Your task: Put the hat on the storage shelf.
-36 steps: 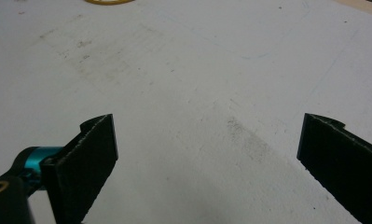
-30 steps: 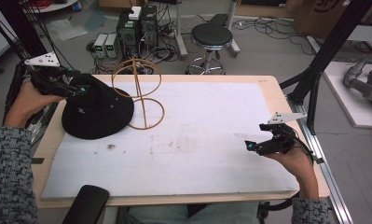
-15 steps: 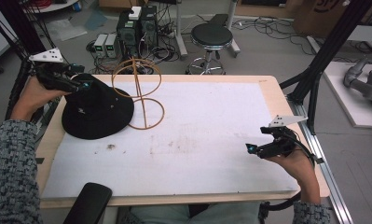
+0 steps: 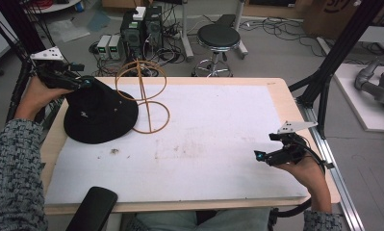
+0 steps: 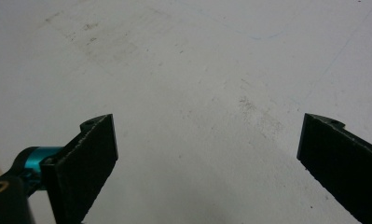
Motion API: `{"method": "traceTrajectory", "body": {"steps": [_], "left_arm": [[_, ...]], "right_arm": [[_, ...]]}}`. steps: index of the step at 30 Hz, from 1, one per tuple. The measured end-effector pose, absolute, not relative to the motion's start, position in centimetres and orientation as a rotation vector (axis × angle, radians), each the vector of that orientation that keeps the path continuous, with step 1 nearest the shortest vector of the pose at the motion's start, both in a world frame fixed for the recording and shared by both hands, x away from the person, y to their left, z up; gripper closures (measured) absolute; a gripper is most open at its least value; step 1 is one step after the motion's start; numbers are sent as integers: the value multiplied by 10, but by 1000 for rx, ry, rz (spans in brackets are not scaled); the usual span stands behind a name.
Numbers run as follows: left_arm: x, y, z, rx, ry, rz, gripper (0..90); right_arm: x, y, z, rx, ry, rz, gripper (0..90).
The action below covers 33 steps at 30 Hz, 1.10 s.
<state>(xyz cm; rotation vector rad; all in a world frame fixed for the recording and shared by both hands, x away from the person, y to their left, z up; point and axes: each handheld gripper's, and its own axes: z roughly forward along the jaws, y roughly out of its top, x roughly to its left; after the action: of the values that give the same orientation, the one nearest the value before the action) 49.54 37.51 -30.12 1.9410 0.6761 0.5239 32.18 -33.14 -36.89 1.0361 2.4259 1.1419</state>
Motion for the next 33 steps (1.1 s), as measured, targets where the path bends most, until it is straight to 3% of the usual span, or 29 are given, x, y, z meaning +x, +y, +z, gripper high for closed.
{"method": "traceTrajectory", "body": {"steps": [24,33], "left_arm": [[510,378,-321,1995,655,432,226],[508,379,-328,2023,603,473,339]], "right_arm": [[317,-335,-368,1044,2418,1143,47],[316,-337,-367,1058,2412,1144,46]]}}
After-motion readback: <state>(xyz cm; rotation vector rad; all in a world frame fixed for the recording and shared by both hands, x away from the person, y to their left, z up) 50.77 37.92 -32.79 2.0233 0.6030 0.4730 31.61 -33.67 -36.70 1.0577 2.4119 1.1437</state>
